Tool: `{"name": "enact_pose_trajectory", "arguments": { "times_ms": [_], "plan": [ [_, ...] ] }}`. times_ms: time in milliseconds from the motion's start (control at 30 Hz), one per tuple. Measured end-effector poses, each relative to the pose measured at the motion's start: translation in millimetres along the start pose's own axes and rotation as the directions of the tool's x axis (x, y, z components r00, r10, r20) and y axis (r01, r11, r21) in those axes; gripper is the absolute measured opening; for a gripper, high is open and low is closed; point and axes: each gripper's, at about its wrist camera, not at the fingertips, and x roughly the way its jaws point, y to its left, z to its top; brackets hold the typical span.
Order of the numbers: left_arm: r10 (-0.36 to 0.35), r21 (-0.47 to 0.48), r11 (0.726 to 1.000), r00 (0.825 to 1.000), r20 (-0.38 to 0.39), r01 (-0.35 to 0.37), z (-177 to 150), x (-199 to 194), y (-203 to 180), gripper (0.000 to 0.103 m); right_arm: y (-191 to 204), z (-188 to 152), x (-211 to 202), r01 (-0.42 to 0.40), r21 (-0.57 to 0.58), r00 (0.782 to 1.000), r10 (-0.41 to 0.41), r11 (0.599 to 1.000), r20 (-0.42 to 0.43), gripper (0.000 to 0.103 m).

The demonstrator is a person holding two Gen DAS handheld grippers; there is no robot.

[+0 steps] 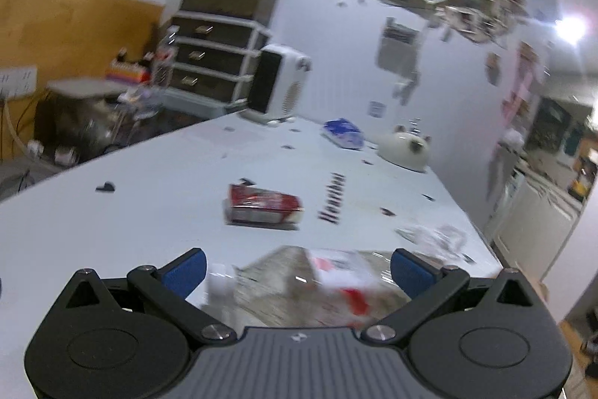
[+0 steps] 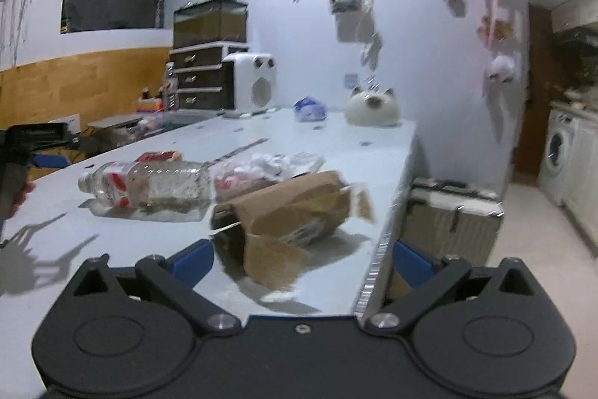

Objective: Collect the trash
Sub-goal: 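Reach the right tool to the cardboard box while the left tool reaches the plastic bottle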

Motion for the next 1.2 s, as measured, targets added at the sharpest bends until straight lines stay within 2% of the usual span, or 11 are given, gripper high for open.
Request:
{"name": "enact_pose_trajectory", "arguments": {
  "times_ms": [133, 267, 367, 467, 600, 767, 933, 1000, 1100, 1167, 1200],
  "plan": [
    [-0.009, -0.091, 0.996, 1.000, -0.011, 0.008, 4.3, 25.4, 26.3, 0.103, -6.0, 6.0, 17.8, -0.100, 0.126, 0.995, 0.102, 0.987, -0.014, 0.103],
    [-0.090, -0.179, 0.980, 0.996, -0.009, 0.087, 3.0, 35.3, 41.6, 0.103, -20.3, 16.4, 35.6, -0.091, 0.264, 0.993, 0.107, 0.960, -0.045, 0.103],
    [-0.155, -0.173, 0.973, 0.988, -0.005, 0.152, -0.9, 32.8, 38.8, 0.103, -37.1, 20.7, 45.8, -0.084, 0.388, 0.991, 0.118, 0.918, -0.065, 0.100],
    [-0.208, -0.125, 0.971, 0.977, -0.037, 0.202, -6.7, 27.7, 26.4, 0.103, -49.9, 21.8, 56.4, -0.068, 0.489, 0.988, 0.126, 0.870, -0.087, 0.098],
    [-0.281, -0.048, 0.959, 0.955, -0.099, 0.278, -20.8, 10.3, 3.9, 0.103, -54.7, 26.5, 73.0, -0.033, 0.562, 0.986, 0.119, 0.827, -0.118, 0.097],
    [-0.355, 0.037, 0.928, 0.912, -0.206, 0.370, -45.5, -14.9, -32.7, 0.103, -54.4, 29.3, 93.7, -0.004, 0.644, 0.980, 0.131, 0.765, -0.150, 0.096],
    [-0.405, 0.137, 0.878, 0.864, -0.300, 0.459, -65.2, -41.4, -77.1, 0.103, -48.3, 17.3, 116.6, 0.052, 0.723, 0.961, 0.163, 0.689, -0.224, 0.092],
    [-0.424, 0.165, 0.856, 0.848, -0.317, 0.490, -69.3, -50.7, -91.8, 0.103, -43.6, 13.8, 117.4, 0.062, 0.730, 0.967, 0.140, 0.681, -0.213, 0.091],
    [-0.405, 0.207, 0.853, 0.858, -0.318, 0.479, -69.3, -57.3, -107.9, 0.103, -37.1, 14.1, 117.4, 0.086, 0.718, 0.969, 0.109, 0.691, -0.222, 0.091],
    [-0.379, 0.226, 0.863, 0.875, -0.302, 0.452, -67.3, -59.2, -115.1, 0.103, -33.4, 14.9, 120.1, 0.064, 0.700, 0.965, 0.135, 0.711, -0.224, 0.078],
    [-0.360, 0.242, 0.869, 0.888, -0.287, 0.431, -66.0, -58.5, -118.7, 0.103, -33.3, 14.2, 121.9, 0.037, 0.700, 0.958, 0.173, 0.713, -0.227, 0.063]
  ]
}}
